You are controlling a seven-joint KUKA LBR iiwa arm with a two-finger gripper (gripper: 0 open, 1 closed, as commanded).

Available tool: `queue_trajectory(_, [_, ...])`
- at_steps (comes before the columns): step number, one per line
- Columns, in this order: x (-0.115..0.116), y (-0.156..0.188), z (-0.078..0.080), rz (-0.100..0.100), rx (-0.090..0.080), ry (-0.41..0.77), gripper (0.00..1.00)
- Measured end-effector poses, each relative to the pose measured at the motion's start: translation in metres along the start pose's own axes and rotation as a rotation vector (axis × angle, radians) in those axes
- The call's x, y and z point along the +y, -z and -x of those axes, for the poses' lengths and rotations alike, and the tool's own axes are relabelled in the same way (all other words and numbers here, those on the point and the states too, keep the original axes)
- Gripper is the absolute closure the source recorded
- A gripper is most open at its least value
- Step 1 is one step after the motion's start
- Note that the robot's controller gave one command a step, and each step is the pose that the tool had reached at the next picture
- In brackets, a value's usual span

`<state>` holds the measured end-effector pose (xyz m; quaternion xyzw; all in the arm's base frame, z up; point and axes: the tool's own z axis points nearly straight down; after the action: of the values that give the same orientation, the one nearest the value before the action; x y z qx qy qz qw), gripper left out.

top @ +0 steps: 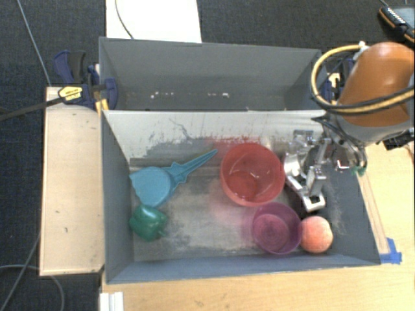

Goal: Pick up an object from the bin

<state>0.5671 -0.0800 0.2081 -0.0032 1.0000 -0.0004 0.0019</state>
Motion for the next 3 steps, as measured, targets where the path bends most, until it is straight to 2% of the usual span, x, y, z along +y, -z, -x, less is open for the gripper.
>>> queue_trajectory(1, [0.006,-0.063,-0.027,0.0,-0.001,0.027,0.0])
queue_trajectory(2, [-0.009,-0.096,-0.034,-0.001,-0.012,-0.057,0.0])
queue_trajectory(3, [0.004,-0.136,-0.038,0.003,-0.019,-0.049,0.0])
